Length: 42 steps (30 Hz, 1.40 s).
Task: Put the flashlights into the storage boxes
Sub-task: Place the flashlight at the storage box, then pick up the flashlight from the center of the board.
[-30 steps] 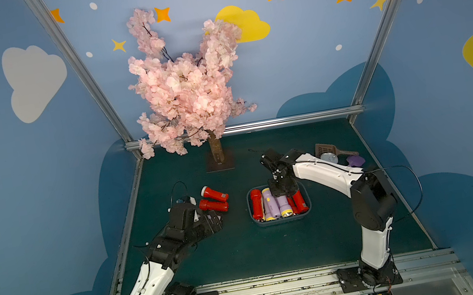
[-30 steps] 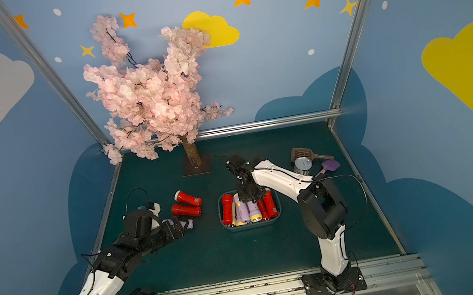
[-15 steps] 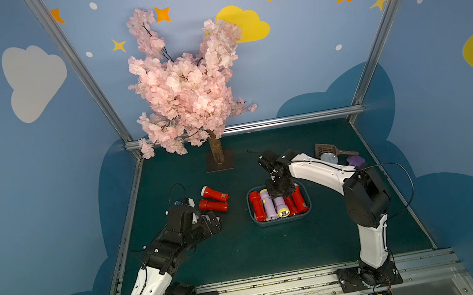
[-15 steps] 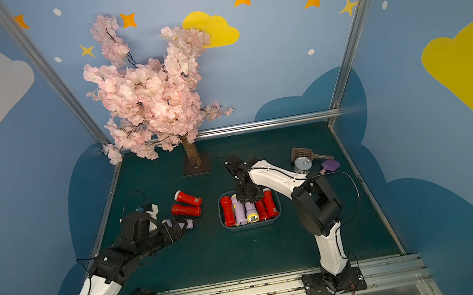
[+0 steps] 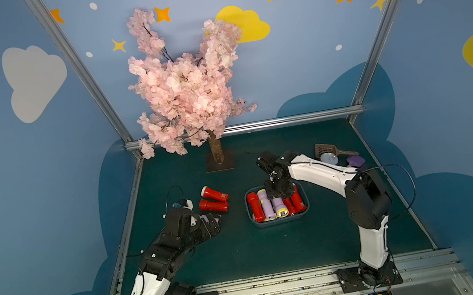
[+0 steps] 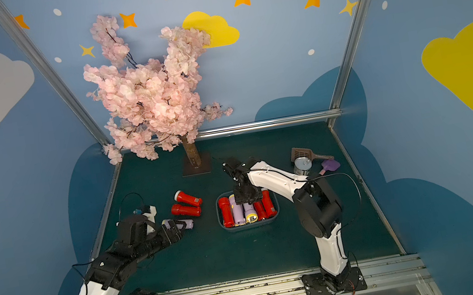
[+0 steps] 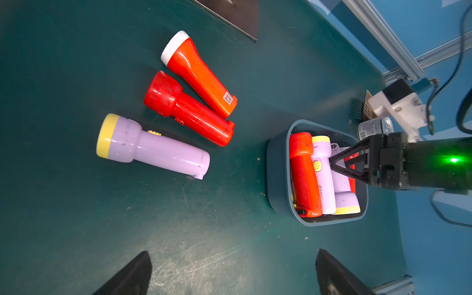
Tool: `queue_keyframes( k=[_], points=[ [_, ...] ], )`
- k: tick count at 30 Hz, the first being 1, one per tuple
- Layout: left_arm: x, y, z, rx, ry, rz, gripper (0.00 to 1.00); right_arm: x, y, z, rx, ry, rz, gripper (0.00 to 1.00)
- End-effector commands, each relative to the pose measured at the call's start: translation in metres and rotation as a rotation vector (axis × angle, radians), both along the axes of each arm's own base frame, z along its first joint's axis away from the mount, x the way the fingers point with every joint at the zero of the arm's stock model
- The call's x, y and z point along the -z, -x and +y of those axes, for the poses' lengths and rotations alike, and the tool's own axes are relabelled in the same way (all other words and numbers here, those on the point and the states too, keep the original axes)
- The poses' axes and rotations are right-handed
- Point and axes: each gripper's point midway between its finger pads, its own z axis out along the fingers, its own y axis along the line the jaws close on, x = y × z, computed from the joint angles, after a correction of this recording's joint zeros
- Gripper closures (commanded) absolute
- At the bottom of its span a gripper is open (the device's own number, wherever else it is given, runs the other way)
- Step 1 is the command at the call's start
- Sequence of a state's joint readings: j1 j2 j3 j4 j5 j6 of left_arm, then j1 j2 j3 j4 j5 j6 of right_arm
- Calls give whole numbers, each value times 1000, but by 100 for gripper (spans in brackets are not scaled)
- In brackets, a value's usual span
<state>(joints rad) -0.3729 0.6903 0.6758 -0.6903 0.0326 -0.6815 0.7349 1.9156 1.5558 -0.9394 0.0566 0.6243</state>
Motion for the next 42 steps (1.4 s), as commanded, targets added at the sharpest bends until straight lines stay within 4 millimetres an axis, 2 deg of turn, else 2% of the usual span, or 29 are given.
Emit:
queue_keyframes(
  k=[1,12,19,25,27,28,33,37,42],
  points=[
    [4,3,2,-7,1,16,1,-39,-5,-1,-10,-31,-97,43],
    [-3,-1,-2,-8,17,15,1,-64,2,-10,-17,-60,-156,42],
    [19,2,8,-66,-21,84,1,-86,15,-11,-72,-82,-211,41],
    [39,4,22,-154,-72,152,1,-102,39,-13,-156,-77,-290,21],
    [43,2,24,-181,-77,167,1,-105,47,-19,-168,-85,-310,13],
    [45,0,24,-193,-76,174,1,-106,51,-21,-171,-93,-319,12],
    [54,-14,23,-246,-79,205,1,-109,72,-45,-175,-127,-364,10],
    [69,-27,20,-294,-91,272,1,-109,83,-63,-158,-142,-407,10],
    [85,-42,20,-350,-130,339,7,-102,95,-76,-150,-162,-420,10]
  ],
)
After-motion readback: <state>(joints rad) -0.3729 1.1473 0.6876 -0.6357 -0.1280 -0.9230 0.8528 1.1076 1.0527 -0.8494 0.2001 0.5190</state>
